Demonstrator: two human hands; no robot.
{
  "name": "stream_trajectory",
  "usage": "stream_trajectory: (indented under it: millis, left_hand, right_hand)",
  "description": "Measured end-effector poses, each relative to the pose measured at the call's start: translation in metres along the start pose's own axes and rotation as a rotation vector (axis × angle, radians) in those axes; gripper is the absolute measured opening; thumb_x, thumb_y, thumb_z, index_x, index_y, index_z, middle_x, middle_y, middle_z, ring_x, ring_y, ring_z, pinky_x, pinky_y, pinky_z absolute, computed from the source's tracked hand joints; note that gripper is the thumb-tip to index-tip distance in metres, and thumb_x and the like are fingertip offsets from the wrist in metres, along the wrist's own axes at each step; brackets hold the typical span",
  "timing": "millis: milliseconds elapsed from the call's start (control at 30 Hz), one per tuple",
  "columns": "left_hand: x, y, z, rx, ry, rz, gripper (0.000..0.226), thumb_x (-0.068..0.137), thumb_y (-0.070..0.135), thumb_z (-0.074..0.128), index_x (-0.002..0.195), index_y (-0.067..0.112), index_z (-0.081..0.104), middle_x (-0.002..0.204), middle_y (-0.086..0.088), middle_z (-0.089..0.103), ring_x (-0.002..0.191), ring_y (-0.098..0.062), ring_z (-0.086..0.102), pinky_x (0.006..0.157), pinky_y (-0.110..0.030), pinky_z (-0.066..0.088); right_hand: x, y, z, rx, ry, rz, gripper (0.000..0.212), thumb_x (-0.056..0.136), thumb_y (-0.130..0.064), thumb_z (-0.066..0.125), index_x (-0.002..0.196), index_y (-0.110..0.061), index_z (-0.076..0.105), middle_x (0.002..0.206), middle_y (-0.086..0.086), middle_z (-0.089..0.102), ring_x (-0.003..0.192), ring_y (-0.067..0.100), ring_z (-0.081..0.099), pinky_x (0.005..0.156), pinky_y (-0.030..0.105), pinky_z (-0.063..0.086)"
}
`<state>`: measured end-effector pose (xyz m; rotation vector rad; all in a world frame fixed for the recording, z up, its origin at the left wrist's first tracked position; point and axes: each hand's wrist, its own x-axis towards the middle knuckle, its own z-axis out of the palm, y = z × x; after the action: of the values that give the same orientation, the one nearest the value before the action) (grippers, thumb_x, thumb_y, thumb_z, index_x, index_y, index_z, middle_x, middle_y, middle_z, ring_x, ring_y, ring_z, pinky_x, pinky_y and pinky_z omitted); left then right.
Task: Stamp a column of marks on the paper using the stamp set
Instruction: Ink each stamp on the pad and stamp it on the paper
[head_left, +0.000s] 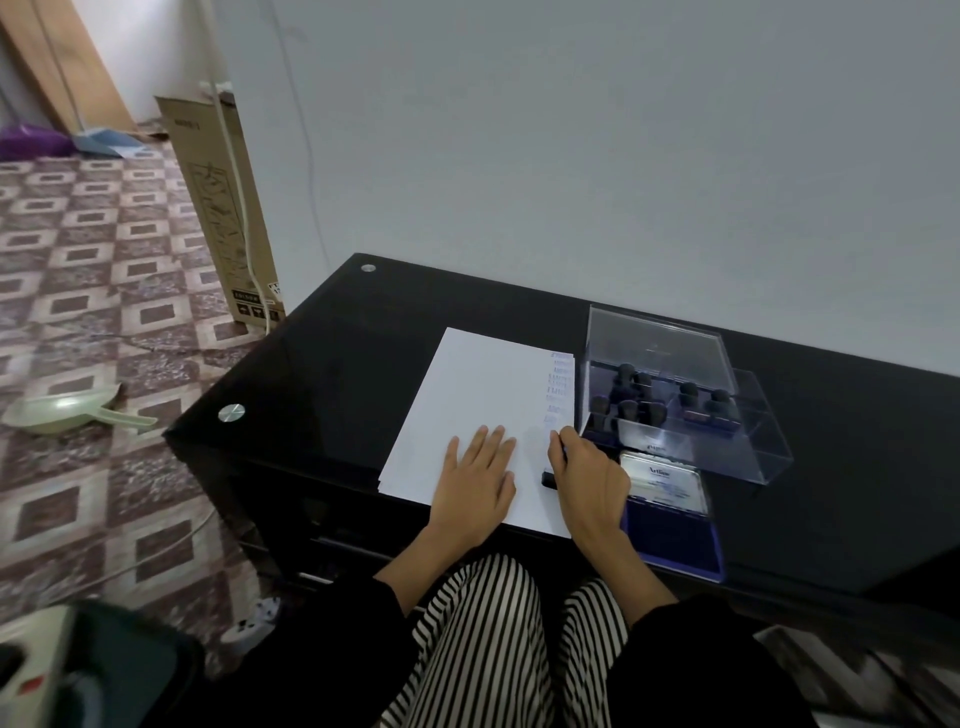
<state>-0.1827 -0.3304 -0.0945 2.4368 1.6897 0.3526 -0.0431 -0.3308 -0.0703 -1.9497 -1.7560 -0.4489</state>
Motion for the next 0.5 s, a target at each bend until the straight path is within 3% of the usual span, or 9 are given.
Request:
stream_trajectory:
  millis: [167,300,500]
  left_hand:
    - [-0.001,0.0,0.001,-0.009,0.004,0.0,0.087,0.073,0.046,-0.019,0.15,0.019,0.01,0.159,0.002,0.003,0.146,-0.014,-0.003,0.117,-0.039,-0.007]
    - [0.0,0.0,0.003,-0.001,0.012,-0.003,0.085,0.075,0.045,-0.019,0.15,0.019,0.01,0.159,0.002,0.004,0.147,-0.015,-0.002,0.117,-0.039,-0.006]
    - [0.001,0.001,0.004,0.01,0.021,-0.003,0.083,0.077,0.043,-0.017,0.15,0.018,0.011,0.159,0.001,0.006,0.147,-0.016,-0.001,0.117,-0.04,-0.005]
  right_hand:
    - [-0.003,0.0,0.007,-0.044,0.082,-0.032,0.038,0.087,-0.034,0.049,0.054,-0.017,0.053,0.038,-0.001,0.046,0.026,0.013,0.039,0.038,0.013,0.002]
    - [-0.005,-0.001,0.012,-0.065,0.154,-0.05,0.03,0.08,-0.029,0.059,0.054,-0.016,0.054,0.038,-0.002,0.047,0.025,0.014,0.04,0.033,0.015,0.021]
    - [-0.009,0.0,0.014,-0.051,0.256,-0.059,0.035,0.085,-0.027,0.045,0.054,-0.015,0.052,0.039,-0.003,0.045,0.027,0.012,0.036,0.033,0.016,0.021]
